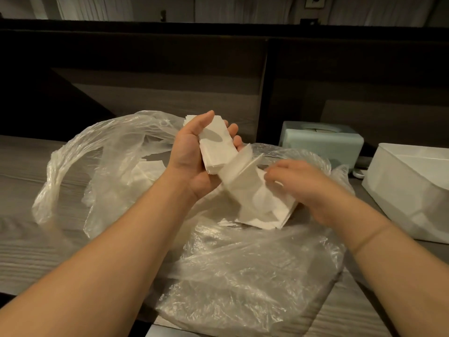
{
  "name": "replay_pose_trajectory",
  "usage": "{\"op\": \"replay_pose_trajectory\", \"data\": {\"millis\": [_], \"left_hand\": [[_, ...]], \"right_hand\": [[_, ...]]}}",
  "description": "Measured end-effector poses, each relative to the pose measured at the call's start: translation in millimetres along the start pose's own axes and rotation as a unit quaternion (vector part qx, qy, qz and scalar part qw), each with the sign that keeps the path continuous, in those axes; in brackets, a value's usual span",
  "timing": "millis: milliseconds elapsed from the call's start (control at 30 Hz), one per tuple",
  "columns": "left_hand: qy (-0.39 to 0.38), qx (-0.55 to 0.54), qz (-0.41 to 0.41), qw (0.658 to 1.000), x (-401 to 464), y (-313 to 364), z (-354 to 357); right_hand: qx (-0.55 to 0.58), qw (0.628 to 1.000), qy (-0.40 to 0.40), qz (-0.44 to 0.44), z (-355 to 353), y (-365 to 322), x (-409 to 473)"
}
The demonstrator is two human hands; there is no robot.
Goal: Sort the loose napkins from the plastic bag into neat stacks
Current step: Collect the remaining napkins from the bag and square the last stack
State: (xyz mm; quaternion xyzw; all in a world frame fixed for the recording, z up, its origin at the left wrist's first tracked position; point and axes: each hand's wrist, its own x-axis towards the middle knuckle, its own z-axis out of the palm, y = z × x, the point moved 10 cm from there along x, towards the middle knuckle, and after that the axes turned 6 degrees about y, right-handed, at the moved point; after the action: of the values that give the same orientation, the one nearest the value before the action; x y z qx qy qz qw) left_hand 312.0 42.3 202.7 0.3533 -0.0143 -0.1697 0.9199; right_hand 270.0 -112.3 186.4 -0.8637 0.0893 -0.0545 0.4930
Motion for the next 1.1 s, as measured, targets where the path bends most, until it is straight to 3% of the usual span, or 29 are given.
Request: {"op": "replay_pose_trajectory", "data": {"millis": [133,267,333,400,533,867,967,1100], "left_hand": [[0.0,-0.004,-0.005,1.0,-0.1,-1.5,-0.3],[0.001,0.006,-0.003,1.0,-0.6,-1.2,0.0],[-0.003,0.0,-0.008,1.0,-0.1,-1.5,0.7],[-0.01,-0.003,-0.012,1.0,0.4,-1.8,1.3],[-0.012,0.002,-0.009,1.0,1.8,-0.9,0.3],[-0.023,0.003,-0.035,0.999,2.6,-6.5,0.1],[-0.015,0.003,-0.029,0.999,2.0,-5.8,1.0],[-0.005,0.067,-0.027,0.997,-0.5,-11.5,2.5]], "right_hand": [[-0.127,0.986,-0.051,-0.097,18.0,-8.3,0.0],[-0.281,0.942,0.026,-0.183,20.6,-12.6,1.9],[-0.277,0.933,0.051,-0.225,21.5,-22.7,-2.1],[-0.236,0.943,0.023,-0.235,29.5,-27.4,-5.7],[-0.296,0.922,-0.001,-0.249,43.2,-29.1,-10.2],[-0.111,0.938,0.024,-0.328,23.7,-48.3,-20.4],[0.046,0.955,-0.03,-0.293,16.5,-52.5,-25.5],[0.301,0.937,-0.051,-0.171,6.2,-47.6,-21.8]]}}
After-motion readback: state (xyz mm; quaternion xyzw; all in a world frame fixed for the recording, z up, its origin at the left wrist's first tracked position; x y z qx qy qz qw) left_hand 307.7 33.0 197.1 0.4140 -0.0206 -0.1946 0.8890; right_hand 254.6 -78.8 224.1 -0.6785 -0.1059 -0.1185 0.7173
